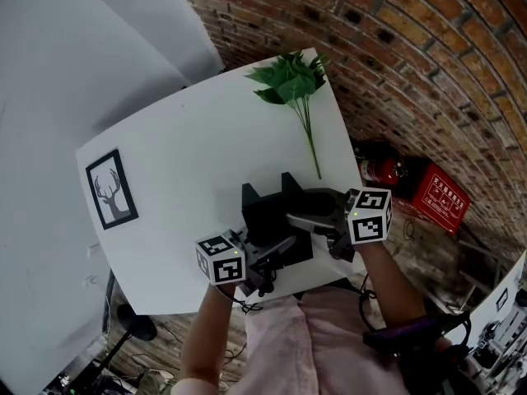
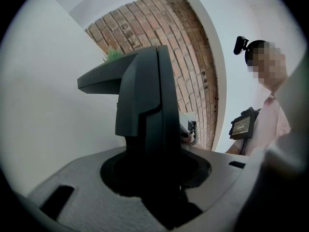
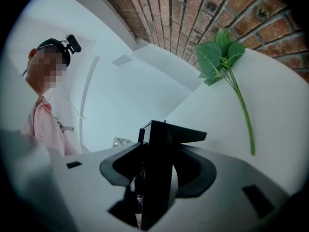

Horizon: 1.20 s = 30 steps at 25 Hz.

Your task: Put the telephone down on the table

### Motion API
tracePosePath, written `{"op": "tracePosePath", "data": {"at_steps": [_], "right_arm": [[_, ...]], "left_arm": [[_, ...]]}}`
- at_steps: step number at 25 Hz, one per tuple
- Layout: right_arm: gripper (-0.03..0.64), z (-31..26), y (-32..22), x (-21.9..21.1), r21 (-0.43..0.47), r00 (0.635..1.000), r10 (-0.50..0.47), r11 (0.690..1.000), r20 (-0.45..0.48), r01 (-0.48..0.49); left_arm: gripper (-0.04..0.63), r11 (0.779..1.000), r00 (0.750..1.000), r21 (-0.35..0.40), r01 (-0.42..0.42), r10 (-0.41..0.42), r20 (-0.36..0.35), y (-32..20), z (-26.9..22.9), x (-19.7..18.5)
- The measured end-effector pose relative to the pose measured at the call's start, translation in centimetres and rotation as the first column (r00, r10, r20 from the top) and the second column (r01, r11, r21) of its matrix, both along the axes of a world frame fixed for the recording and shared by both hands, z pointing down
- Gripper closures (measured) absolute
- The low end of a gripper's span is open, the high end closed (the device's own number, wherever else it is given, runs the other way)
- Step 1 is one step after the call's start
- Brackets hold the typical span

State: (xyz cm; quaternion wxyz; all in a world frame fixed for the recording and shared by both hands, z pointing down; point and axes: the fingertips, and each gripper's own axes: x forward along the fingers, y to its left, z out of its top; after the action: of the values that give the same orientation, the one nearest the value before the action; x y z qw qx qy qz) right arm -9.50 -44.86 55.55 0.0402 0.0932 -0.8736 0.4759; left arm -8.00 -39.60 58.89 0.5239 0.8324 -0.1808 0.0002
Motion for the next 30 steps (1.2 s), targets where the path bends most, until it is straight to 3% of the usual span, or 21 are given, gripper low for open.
{"op": "tracePosePath", "data": {"at_steps": [8,14,21,30], "right_arm": [[0.408,1.2,-0.3,0.4,-0.048,1.000,0.008,0.999,0.009,-0.007],[0.411,1.1,-0.3,0.4,-0.053,1.000,-0.007,0.999,0.026,0.008],[0.416,1.2,-0.2,0.5,-0.056,0.999,-0.021,0.998,0.039,0.023],[0.425,1.5,0.0,0.0,-0.052,0.999,-0.037,0.998,0.026,0.038]], "left_arm": [[0.420,0.997,1.000,-0.079,-0.008,0.008,-0.010,-0.1,0.8,0.4],[0.411,0.996,1.000,-0.085,0.009,-0.008,0.006,-0.2,0.9,0.4],[0.343,0.994,0.997,-0.088,0.066,-0.063,0.039,-0.6,0.9,-0.1],[0.202,0.994,0.973,-0.030,0.102,-0.094,0.211,-1.0,1.6,-1.1]]}}
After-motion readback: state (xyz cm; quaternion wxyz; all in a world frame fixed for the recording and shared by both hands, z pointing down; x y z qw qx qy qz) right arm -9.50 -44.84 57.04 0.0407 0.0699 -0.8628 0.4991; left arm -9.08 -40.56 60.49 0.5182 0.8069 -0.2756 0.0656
